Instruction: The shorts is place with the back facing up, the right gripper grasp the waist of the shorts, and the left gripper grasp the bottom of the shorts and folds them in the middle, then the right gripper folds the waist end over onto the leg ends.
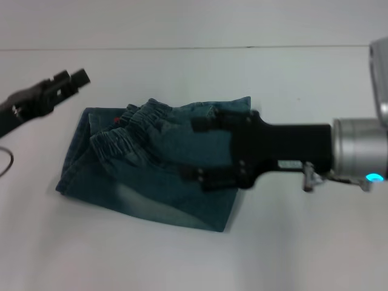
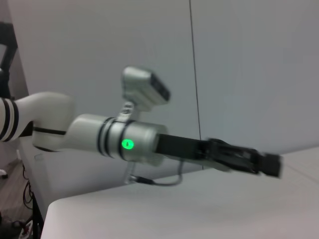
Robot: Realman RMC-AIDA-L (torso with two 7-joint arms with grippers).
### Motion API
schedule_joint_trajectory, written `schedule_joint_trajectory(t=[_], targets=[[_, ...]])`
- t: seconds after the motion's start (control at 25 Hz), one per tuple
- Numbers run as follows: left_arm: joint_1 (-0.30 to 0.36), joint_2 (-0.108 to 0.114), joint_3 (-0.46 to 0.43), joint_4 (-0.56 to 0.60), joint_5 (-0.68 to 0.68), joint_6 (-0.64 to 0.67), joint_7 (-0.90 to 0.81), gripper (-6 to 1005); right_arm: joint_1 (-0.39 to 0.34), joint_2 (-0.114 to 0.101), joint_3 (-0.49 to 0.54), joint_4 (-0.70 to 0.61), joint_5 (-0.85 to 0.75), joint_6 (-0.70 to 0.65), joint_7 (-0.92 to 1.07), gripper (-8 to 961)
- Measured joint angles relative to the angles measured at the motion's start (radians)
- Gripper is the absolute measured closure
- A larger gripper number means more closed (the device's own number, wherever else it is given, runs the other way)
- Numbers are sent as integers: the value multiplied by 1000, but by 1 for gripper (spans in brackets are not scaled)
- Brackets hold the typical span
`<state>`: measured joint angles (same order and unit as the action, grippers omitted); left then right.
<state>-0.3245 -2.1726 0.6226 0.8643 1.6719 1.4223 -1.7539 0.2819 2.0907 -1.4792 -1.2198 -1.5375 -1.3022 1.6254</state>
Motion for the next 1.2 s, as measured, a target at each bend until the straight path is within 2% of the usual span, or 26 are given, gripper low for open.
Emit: schedule_joint_trajectory(t=[0.04,0.08,0.12,0.32,0.48,0.6,0.88,1.2], targets=[[5,1,-27,-18,2,55,20,588,-15,0,13,3,-5,-24,-2,27],[25,4,-81,-49,7,182,65,500,-29,-1,26,5,-12,-48,-5,28],[25,4,-81,-49,7,182,65,460,-42,-1,38,7,-23,-77,-9,28],[88,5,-129,-50,87,408,135,261,-61,-3,121,47,-106,-233,-37,32],[101,5,-128,-30,229,513,189,214,-42,-4,187,107,-179,-310,-40,34],[96,3,-114,-40,303,535,239,206,-29,-4,226,141,-209,-325,-41,36],[74,0,-24,-63,323,521,278,214,-15,-5,265,151,-222,-327,-41,37],[53,1,7,-77,348,509,278,213,-7,-5,263,153,-232,-328,-30,36]])
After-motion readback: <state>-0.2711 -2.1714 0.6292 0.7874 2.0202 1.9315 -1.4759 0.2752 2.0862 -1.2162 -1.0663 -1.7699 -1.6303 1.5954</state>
